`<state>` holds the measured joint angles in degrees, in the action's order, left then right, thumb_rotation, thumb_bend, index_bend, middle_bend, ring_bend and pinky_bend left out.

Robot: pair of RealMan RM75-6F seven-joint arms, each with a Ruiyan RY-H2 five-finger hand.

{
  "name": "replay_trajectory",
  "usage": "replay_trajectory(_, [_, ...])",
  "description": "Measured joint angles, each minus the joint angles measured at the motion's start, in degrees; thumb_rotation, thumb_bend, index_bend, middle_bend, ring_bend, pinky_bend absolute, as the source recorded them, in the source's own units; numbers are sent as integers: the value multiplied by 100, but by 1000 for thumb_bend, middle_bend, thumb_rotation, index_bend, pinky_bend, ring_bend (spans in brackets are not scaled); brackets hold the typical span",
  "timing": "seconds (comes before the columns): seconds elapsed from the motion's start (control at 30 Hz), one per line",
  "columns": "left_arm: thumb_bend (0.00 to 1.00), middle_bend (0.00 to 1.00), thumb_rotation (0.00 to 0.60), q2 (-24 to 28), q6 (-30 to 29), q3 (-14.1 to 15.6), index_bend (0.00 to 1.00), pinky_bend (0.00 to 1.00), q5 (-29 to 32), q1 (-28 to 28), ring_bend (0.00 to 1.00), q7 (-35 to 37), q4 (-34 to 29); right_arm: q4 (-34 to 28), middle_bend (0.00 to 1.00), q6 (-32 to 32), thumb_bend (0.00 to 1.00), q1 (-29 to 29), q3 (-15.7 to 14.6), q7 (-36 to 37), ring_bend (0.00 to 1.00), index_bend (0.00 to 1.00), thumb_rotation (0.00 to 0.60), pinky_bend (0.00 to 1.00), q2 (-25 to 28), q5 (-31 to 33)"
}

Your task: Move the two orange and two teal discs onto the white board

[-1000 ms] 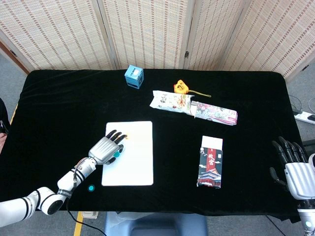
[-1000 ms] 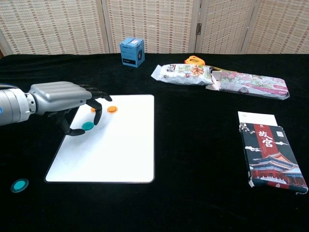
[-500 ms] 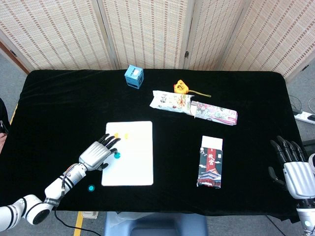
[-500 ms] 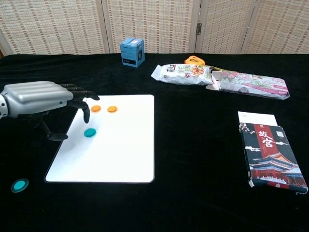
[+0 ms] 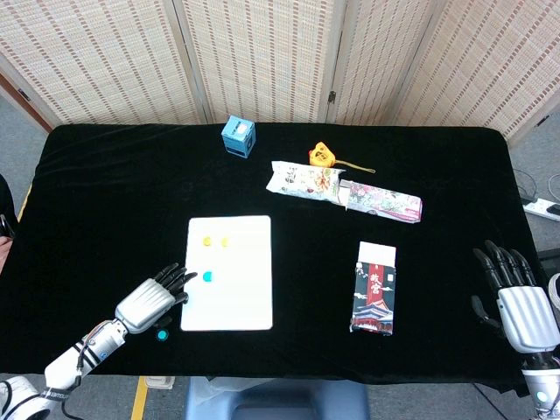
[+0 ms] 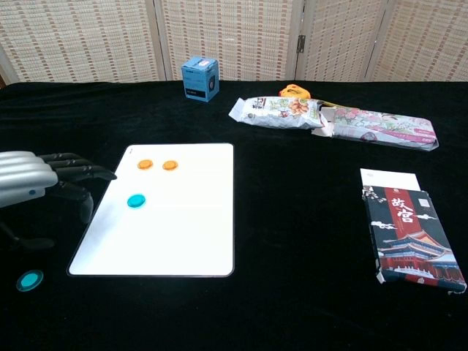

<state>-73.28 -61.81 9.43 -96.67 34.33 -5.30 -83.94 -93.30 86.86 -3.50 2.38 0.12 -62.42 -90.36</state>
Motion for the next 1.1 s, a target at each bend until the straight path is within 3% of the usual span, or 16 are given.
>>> replay_trajectory(0.33, [361, 68, 600, -48, -274, 231, 404, 0, -190, -400, 0, -49, 233, -47, 0, -32, 475, -55, 3, -36, 0, 0, 600, 0, 5, -56])
replay_trajectory(1.1, [359, 68, 600, -219, -385, 294, 401, 0, -189, -870, 0, -325, 274, 8, 0, -100, 475, -107, -4, 25, 0, 0, 600, 0, -6, -35])
